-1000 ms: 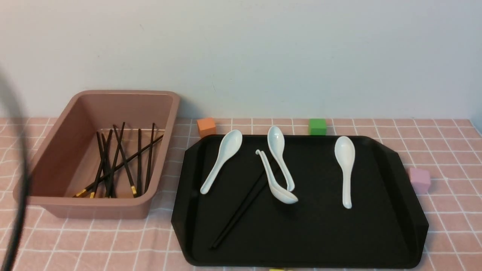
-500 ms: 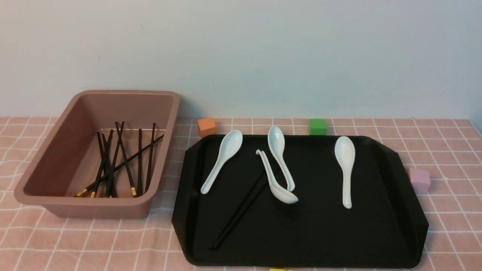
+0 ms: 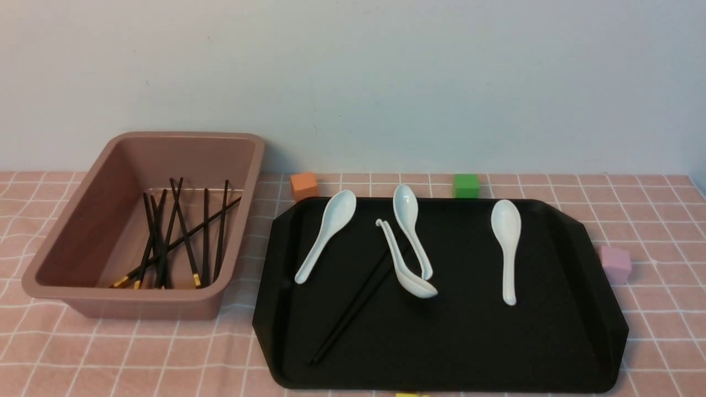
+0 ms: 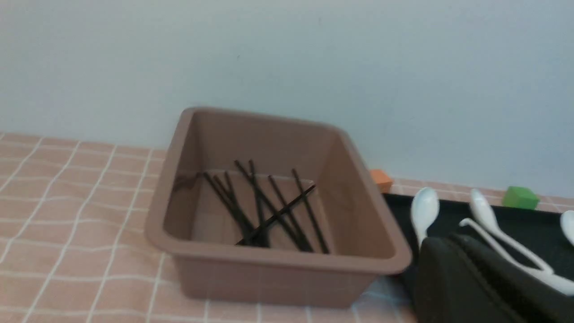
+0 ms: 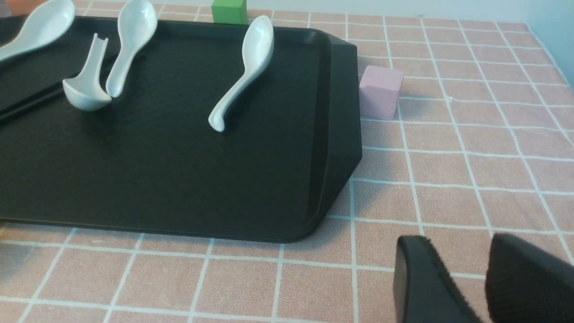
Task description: On pink tablecloth take chopsticks from black tray and put them in box.
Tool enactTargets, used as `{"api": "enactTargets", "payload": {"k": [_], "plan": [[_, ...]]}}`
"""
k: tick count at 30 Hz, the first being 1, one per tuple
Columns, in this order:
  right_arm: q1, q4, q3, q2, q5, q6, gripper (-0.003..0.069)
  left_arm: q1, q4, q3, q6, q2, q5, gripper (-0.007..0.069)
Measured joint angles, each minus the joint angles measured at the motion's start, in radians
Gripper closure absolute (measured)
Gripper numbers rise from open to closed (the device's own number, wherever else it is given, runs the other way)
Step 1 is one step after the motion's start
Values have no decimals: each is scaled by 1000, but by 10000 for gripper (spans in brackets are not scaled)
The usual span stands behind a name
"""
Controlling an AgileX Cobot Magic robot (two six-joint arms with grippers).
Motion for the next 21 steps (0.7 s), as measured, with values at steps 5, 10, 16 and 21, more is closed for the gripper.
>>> {"api": "enactTargets", "payload": {"k": [5, 10, 16, 21], "plan": [[0, 0, 0, 0, 0, 0, 419, 139, -14, 138, 0, 0, -3, 638], [0, 0, 0, 0, 1, 0, 419, 163, -72, 189, -14, 0, 75, 638], [0, 0, 0, 0, 1, 0, 419, 163, -98, 191, -15, 0, 88, 638], [0, 0, 0, 0, 1, 0, 419, 163, -100, 191, -15, 0, 89, 638]]}}
